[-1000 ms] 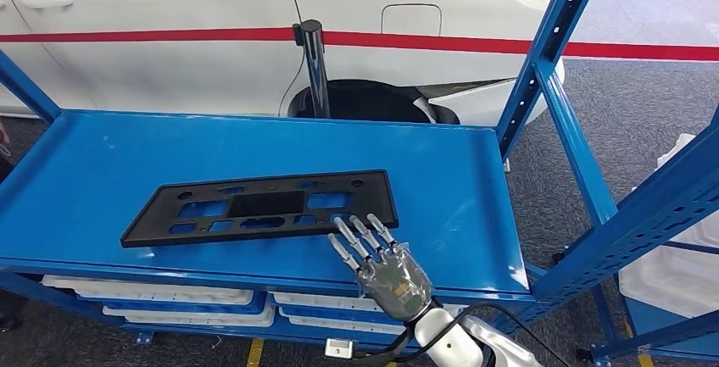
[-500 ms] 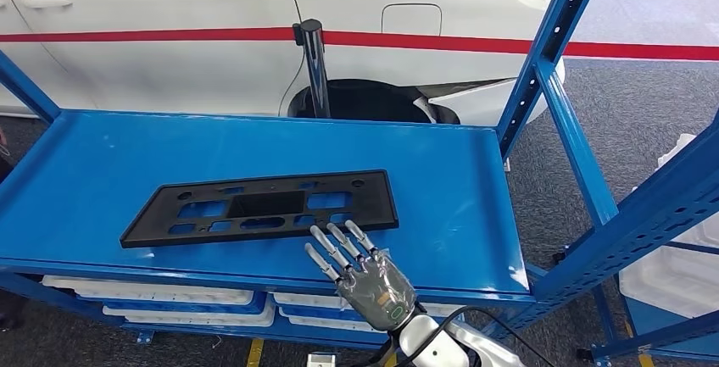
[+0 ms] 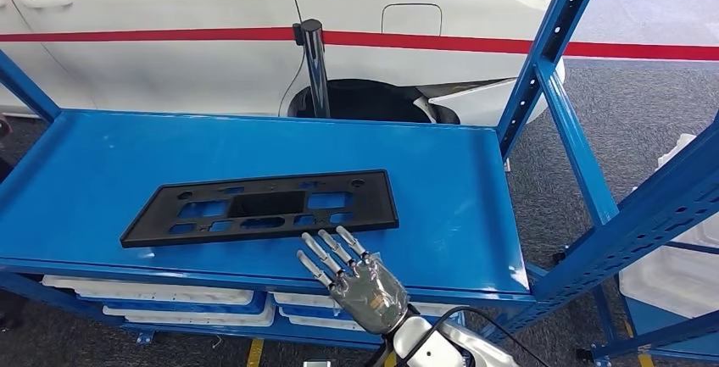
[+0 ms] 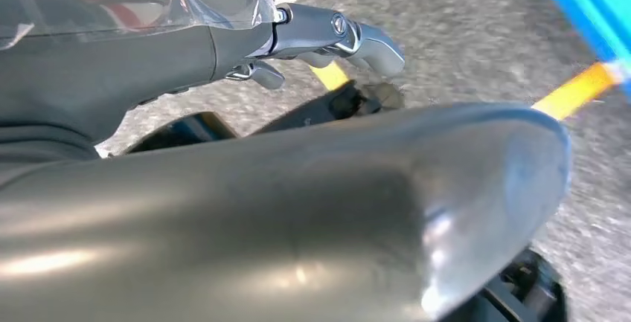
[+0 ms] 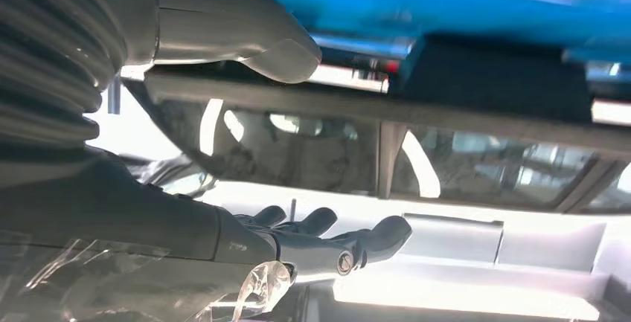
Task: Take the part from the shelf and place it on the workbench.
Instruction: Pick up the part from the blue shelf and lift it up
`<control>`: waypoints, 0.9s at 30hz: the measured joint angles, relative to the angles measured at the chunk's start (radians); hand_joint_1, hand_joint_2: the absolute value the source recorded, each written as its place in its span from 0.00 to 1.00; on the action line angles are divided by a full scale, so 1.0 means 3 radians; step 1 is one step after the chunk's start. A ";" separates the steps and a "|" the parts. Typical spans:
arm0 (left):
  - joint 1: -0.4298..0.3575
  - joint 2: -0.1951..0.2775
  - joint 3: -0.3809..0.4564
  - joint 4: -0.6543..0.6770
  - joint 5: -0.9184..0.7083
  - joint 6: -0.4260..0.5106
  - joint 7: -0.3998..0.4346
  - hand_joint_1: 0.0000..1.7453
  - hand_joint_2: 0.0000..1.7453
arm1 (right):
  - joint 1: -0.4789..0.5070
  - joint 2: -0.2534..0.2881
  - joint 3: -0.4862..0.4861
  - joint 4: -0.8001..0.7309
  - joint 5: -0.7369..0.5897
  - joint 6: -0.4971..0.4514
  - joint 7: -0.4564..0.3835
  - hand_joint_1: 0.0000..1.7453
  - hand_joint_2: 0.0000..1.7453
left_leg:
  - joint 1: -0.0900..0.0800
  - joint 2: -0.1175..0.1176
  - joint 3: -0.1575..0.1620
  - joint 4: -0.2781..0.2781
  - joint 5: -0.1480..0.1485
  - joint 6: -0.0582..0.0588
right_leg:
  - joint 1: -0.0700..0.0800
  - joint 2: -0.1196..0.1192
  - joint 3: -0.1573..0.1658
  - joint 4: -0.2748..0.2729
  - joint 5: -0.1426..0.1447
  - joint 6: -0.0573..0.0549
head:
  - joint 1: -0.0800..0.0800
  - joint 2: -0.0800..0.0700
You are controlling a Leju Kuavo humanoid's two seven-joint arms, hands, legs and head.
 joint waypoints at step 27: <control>0.0277 0.0472 0.0588 0.0017 0.0896 0.0192 0.1403 0.00 0.00 | 0.0007 0.0002 0.0024 0.0091 -0.0264 0.0231 0.0098 0.00 1.00 | 0.0000 0.0000 0.0001 -0.0002 0.0002 -0.0003 | 0.0001 0.0000 0.0002 0.0000 0.0000 -0.0002 | -0.0001 0.0000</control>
